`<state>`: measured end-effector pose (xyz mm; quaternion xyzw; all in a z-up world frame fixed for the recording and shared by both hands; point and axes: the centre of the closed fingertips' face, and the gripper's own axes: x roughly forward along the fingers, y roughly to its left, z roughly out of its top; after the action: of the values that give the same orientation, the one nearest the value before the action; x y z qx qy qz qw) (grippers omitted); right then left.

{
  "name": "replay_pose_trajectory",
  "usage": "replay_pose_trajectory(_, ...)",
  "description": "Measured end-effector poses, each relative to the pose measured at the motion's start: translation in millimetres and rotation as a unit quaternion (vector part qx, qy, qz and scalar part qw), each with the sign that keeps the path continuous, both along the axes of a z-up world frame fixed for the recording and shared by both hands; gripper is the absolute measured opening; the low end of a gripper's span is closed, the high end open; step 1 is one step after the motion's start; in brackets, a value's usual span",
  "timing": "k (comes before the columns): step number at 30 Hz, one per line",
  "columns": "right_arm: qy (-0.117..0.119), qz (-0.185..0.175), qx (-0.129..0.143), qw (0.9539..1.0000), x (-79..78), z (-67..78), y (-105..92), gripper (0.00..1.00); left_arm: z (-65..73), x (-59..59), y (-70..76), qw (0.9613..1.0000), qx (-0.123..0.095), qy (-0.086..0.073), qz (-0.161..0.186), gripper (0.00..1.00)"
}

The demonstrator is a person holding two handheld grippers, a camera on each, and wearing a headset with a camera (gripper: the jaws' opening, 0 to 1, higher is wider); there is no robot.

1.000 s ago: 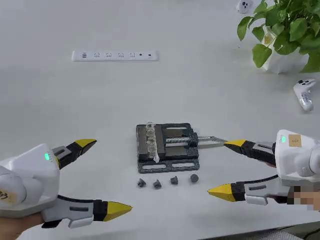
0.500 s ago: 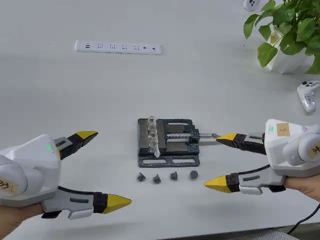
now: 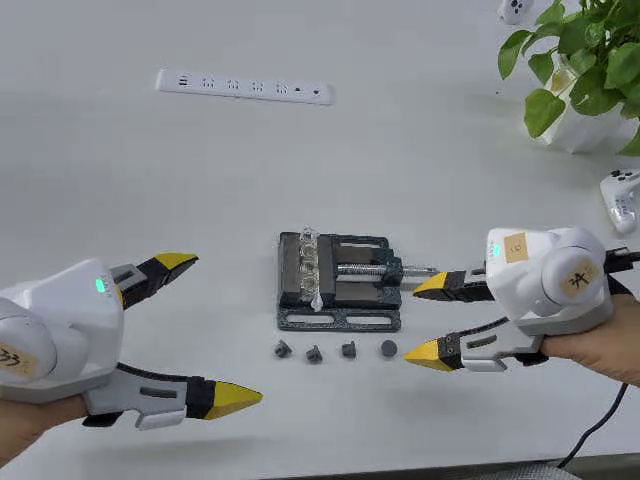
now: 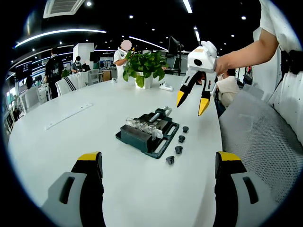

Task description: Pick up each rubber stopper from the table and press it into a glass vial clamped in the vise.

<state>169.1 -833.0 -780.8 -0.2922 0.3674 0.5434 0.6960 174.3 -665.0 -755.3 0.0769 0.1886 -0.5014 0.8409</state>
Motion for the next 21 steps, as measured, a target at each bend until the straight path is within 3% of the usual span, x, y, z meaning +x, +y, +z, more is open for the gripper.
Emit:
replay_pose_trajectory(7,0.007,0.051,-0.058,0.9970,-3.9,-19.2,-1.9,0.25,-0.8,0.9,-0.3,1.0000,-0.003,0.000,0.002,0.98)
replay_pose_trajectory(14,0.010,0.087,-0.090,0.9921,-5.3,-32.1,-0.7,0.16,-1.1,0.5,-1.3,1.0000,-0.006,-0.001,0.002,0.98)
replay_pose_trajectory(21,0.013,0.109,-0.108,0.9880,-5.8,-40.1,2.8,0.13,-4.4,-1.4,-0.5,1.0000,-0.004,0.001,0.001,0.98)
